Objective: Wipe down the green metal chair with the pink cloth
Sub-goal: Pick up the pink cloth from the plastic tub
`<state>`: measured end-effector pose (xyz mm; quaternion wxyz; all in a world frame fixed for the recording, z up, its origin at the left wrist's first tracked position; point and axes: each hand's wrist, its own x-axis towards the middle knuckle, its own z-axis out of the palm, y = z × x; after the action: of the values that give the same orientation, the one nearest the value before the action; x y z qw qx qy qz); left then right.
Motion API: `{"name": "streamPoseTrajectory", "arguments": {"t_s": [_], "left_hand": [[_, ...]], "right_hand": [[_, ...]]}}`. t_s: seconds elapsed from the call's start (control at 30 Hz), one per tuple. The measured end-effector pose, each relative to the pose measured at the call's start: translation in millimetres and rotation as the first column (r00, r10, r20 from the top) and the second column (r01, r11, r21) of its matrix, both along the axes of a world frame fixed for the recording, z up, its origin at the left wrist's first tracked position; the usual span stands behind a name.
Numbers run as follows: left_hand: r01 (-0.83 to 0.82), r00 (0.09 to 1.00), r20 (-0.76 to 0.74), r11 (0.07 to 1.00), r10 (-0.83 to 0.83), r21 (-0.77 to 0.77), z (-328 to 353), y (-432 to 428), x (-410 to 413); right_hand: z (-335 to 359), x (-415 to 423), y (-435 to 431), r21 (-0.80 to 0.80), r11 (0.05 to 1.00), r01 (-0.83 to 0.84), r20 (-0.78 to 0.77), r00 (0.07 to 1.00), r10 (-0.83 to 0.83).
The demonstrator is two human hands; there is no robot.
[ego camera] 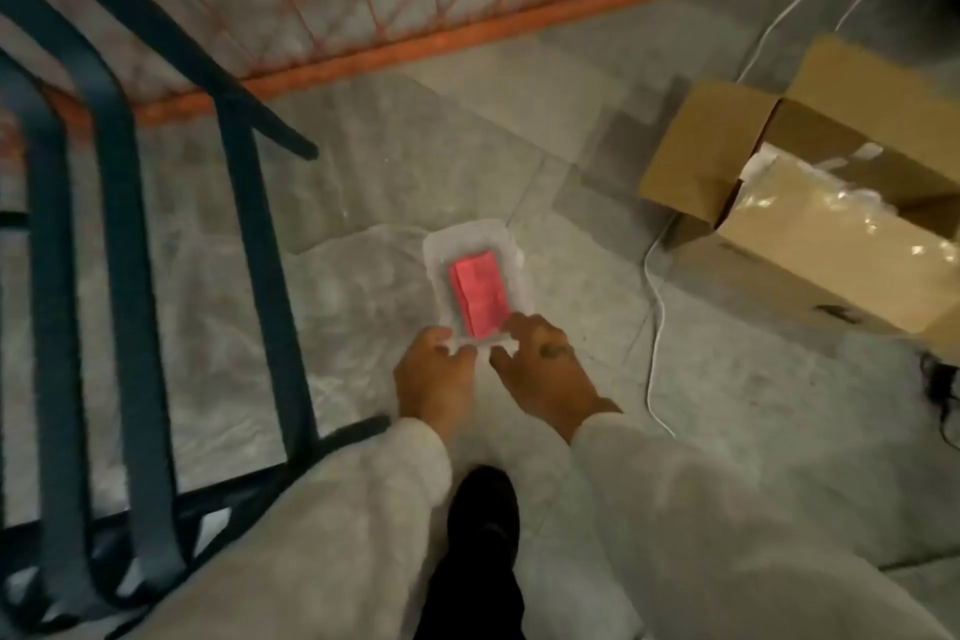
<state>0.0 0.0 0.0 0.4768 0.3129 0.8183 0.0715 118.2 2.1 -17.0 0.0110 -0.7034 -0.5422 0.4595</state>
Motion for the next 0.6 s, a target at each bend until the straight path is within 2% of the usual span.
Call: {"name": "streamPoseTrajectory", "arguments": {"t_s": [0.23, 0.37, 0.43, 0.6], "left_hand": [[-0.039, 0.992, -0.116, 0.995, 0.05, 0.095, -135, 34, 12], [-0.04, 0.974, -0.216, 0.993, 0.063, 0.109, -175, 41, 8], [-0.022, 0.966, -0.254, 0.992, 0.054, 0.125, -187, 42, 4], [0.001, 0.967, -0.251, 0.986, 0.043, 0.169, -197, 36, 0]], "right_hand": [[-128, -13, 46, -0.052, 0.996, -0.078, 0.035, 0.996, 0.08], [-189, -26, 50, -0.08, 0.976, -0.201, 0.152, 0.966, 0.211], [-216, -31, 47, -0.053, 0.983, -0.178, 0.212, 0.96, 0.185], [-233, -35, 52, 0.075, 0.99, -0.122, 0.286, 0.954, 0.096]]}}
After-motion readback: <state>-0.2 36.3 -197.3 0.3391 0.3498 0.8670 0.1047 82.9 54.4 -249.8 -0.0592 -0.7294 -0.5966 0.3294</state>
